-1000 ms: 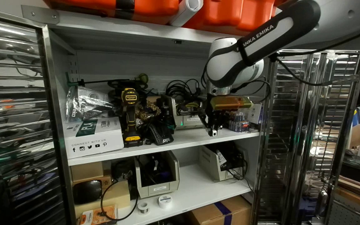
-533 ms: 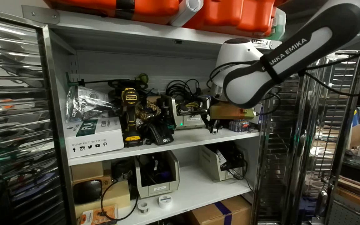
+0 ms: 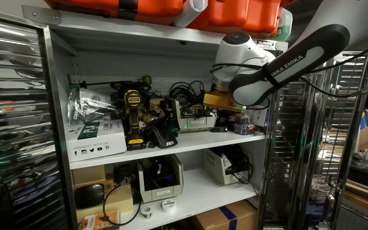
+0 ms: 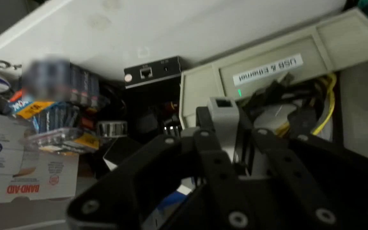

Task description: Pick up the white object on the top shelf and put it in the tray behind it

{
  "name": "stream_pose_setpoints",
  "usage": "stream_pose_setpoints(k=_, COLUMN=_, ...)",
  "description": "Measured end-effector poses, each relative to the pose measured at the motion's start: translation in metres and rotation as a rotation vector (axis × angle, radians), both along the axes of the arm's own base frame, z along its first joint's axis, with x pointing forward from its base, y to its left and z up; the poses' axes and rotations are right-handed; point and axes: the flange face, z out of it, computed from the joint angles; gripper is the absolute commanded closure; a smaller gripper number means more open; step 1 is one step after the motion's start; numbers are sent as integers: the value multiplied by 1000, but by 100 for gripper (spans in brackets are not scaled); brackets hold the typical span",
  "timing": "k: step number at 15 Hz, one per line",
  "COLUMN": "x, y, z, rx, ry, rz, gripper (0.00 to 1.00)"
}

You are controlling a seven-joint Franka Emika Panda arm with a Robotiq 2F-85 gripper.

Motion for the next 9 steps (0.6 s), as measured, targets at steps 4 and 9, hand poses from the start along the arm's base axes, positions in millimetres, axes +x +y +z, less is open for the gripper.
stream_pose_setpoints(k=4, x=43, y=-9, z=20, rx=7, ry=-155, rz=-116, gripper=88)
stream_pose_setpoints(k=9, x=92, y=-13, z=13, rx=-17, ry=-311, rz=-274, gripper=89)
